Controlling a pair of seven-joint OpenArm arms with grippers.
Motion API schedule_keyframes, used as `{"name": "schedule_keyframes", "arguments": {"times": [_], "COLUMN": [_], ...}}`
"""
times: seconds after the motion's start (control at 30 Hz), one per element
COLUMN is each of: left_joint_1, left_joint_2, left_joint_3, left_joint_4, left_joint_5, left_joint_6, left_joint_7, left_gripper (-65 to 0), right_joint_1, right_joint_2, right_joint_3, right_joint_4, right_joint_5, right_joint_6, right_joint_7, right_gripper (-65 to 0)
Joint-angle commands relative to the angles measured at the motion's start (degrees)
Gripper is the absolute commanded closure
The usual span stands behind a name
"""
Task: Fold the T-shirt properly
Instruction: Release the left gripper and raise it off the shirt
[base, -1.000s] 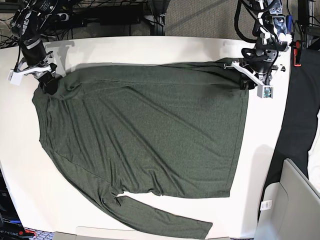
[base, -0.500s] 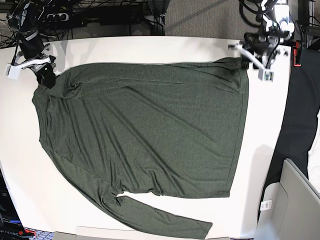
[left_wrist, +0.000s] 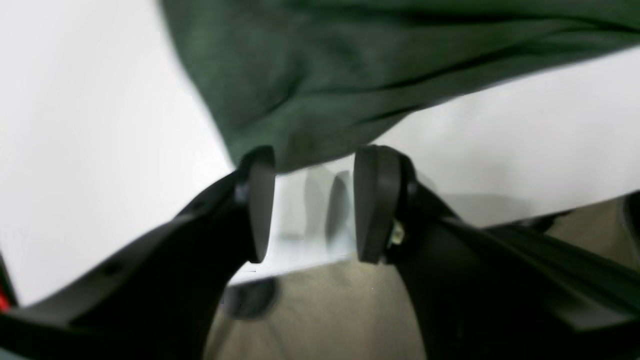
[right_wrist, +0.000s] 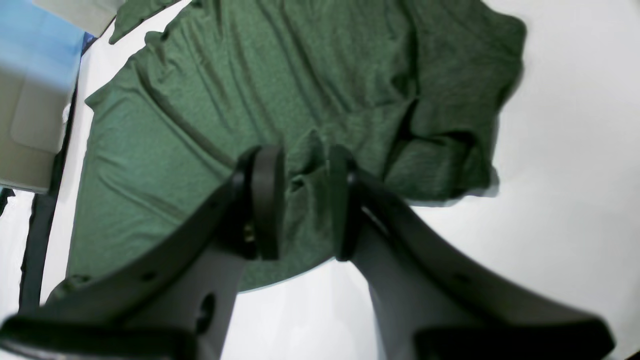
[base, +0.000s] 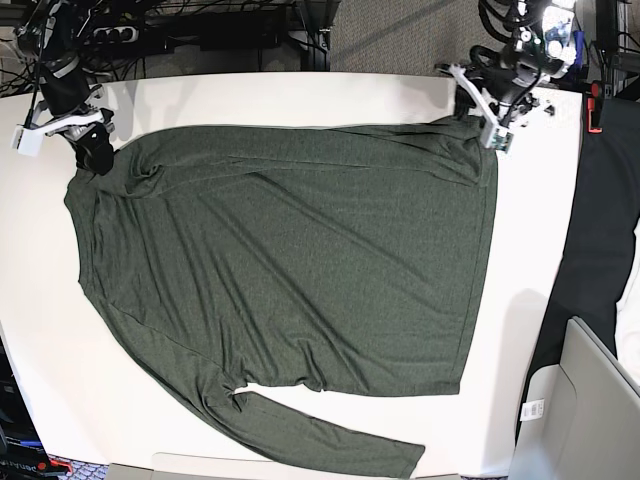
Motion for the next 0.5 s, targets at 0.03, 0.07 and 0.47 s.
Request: {"name": "schedule_keyframes", "arguments": {"times": [0.03, 0.07, 0.47], "left_joint_1": [0.1, 0.1, -1.6], "left_joint_2": [-0.5, -0.3, 15.7], "left_joint_3": [0.6, 0.7, -14.6], "left_joint_4": [0.9, 0.9, 1.1], "left_joint_5": [2.6, 2.9, -0.6], "left_joint_6": [0.1, 0.1, -0.3], "left_joint_7": [-1.5, -1.6, 6.6], "left_gripper": [-23.1, -22.9, -30.0], "right_joint_1": [0.1, 0.1, 0.1], "right_joint_2": [0.6, 0.5, 0.5], "right_joint_3": [0.3, 0.3, 0.3], "right_joint_4": [0.8, 0.8, 0.7], "right_joint_5": [1.3, 1.3, 1.3], "right_joint_6": [0.7, 0.7, 0.7], "right_joint_7": [1.3, 1.3, 1.3], "right_gripper": [-16.7, -16.7, -16.7]}}
